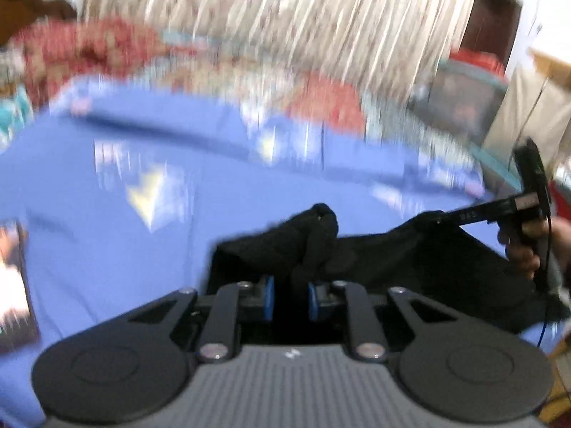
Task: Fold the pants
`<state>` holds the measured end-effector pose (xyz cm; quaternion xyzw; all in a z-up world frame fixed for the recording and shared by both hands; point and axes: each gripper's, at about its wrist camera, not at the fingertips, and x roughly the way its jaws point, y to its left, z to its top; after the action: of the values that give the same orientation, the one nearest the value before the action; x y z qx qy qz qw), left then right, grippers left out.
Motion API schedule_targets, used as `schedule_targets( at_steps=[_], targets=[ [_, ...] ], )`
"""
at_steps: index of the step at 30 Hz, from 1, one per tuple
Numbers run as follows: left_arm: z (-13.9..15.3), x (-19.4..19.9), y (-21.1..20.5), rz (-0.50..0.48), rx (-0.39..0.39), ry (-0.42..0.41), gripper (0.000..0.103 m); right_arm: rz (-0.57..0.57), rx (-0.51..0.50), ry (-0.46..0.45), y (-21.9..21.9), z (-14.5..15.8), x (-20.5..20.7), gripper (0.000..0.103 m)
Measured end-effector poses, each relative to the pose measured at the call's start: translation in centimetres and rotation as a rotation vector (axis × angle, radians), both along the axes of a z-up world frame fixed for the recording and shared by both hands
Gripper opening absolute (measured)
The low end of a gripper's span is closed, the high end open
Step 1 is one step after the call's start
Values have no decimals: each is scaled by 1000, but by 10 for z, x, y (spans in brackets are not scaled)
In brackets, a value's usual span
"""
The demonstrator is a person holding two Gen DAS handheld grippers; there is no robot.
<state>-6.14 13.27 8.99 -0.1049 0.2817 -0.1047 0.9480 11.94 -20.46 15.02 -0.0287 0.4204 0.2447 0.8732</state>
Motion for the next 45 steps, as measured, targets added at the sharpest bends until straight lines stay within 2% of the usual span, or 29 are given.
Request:
schedule_targets(
  at_steps=[3, 5, 6, 8, 10, 11, 12, 13, 14, 15, 18, 19, 21, 24, 27, 29, 31, 34, 35, 36, 37, 38, 39, 42, 45],
  targets=[
    [16, -12, 2, 31, 25, -118, 16, -137, 213, -189, -20, 33, -3, 11],
    [6, -11, 3, 30, 46, -112, 17, -206, 297, -223, -35, 28, -10, 11],
    [-6, -6, 4, 28, 47, -72, 17, -232, 281, -192, -35, 16, -5, 12],
    [-40, 9, 5, 35, 56, 48, 20, -254, 119, -71, -11, -23, 12, 13],
    [-77, 24, 6, 47, 37, 219, 25, -253, -115, 40, 17, -63, 23, 22],
    [-86, 23, 10, 66, -4, 251, 26, -244, -170, 27, 22, -73, 21, 32],
    [-85, 18, 14, 81, -47, 229, 31, -256, -197, -25, 29, -72, 19, 47],
    [-81, 15, 16, 77, -71, 218, 38, -272, -207, -51, 33, -68, 17, 52],
    [-78, 13, 19, 80, -89, 213, 60, -285, -193, -71, 33, -60, 18, 55],
    [-76, 11, 23, 93, -105, 206, 69, -299, -174, -93, 34, -52, 21, 55],
    [-71, 9, 41, 87, -212, 200, 71, -345, -131, -153, 12, -26, 13, 55],
    [-70, 9, 49, 86, -266, 202, 74, -337, -92, -152, 8, -17, 14, 56],
    [-73, 14, 63, 99, -357, 214, 90, -273, -3, -105, 19, -6, 23, 67],
    [-80, 27, 72, 109, -456, 262, 94, -103, 49, -45, 69, -2, 44, 78],
    [-86, 39, 65, 88, -474, 287, 94, 53, 14, 8, 130, -16, 64, 80],
    [-89, 42, 57, 61, -458, 289, 95, 148, 12, 90, 166, -35, 81, 83],
    [-91, 42, 49, 31, -454, 296, 95, 222, 9, 188, 195, -53, 81, 86],
    [-93, 43, 39, 2, -429, 289, 88, 305, -97, 266, 227, -84, 82, 87],
    [-95, 44, 36, -8, -416, 287, 76, 336, -119, 282, 232, -91, 76, 89],
    [-96, 44, 34, -16, -411, 292, 57, 363, -139, 232, 233, -89, 61, 82],
    [-99, 45, 34, -20, -404, 300, 47, 411, -135, 225, 234, -87, 56, 72],
    [-103, 48, 34, -16, -400, 314, 29, 439, -113, 232, 233, -83, 50, 43],
    [-107, 50, 36, -7, -405, 325, 16, 453, -91, 247, 232, -78, 47, 31],
    [-109, 51, 43, 9, -444, 316, 11, 498, -86, 139, 227, -59, 22, 24],
    [-90, 43, 40, 12, -375, 217, 10, 510, -12, 47, 215, -38, 13, 23]
  ],
)
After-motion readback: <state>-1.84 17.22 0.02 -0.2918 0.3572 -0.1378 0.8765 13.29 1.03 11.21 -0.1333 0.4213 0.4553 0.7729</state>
